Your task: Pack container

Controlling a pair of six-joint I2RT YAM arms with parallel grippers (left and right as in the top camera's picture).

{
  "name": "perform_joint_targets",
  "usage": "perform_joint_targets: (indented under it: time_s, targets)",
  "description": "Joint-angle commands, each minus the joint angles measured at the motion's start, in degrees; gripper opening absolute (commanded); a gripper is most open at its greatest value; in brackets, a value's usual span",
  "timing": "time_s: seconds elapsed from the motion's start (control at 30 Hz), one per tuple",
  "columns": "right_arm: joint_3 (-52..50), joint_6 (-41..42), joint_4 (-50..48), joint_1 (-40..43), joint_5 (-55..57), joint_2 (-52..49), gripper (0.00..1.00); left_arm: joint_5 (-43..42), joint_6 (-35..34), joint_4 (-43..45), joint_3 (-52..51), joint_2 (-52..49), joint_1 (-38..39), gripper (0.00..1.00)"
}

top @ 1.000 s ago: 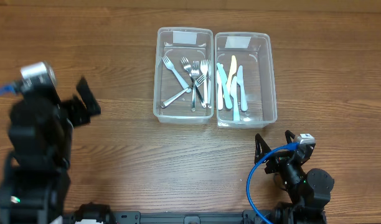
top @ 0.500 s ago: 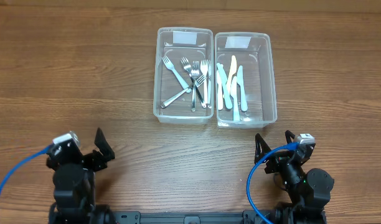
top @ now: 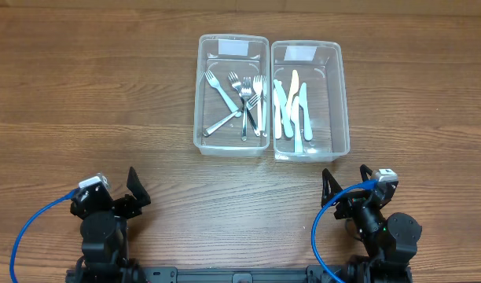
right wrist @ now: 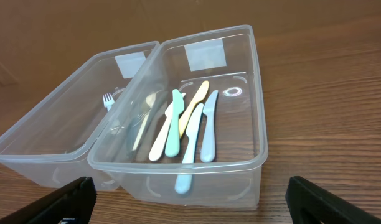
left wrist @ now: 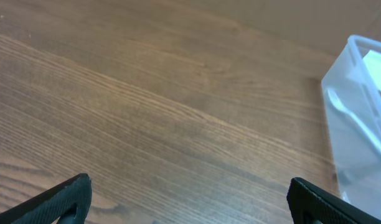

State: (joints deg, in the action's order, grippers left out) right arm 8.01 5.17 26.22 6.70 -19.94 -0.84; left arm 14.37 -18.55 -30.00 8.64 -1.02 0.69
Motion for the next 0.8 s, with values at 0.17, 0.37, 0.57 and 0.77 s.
perform_joint_targets:
  time_s: [0.17, 0.37, 0.57, 0.77]
  targets:
    - [-0.07, 0.24, -0.39, -0.33, 0.39, 0.68, 1.0, 0.76, -0.76, 1.55, -0.68, 0.85, -3.96, 1.0]
    - [-0.07, 0.24, -0.39, -0.33, 0.39, 0.68, 1.0, 0.79, -0.76, 1.53, -0.68, 0.81, -3.67, 1.0]
    - [-0.07, 0.24, -0.39, -0.33, 0.39, 0.68, 1.0, 0.79, -0.76, 1.53, -0.68, 0.81, -3.67, 1.0]
    - [-0.07, 0.24, -0.39, -0.33, 0.39, 0.68, 1.0, 0.79, -0.76, 1.53, -0.68, 0.81, -3.67, 1.0]
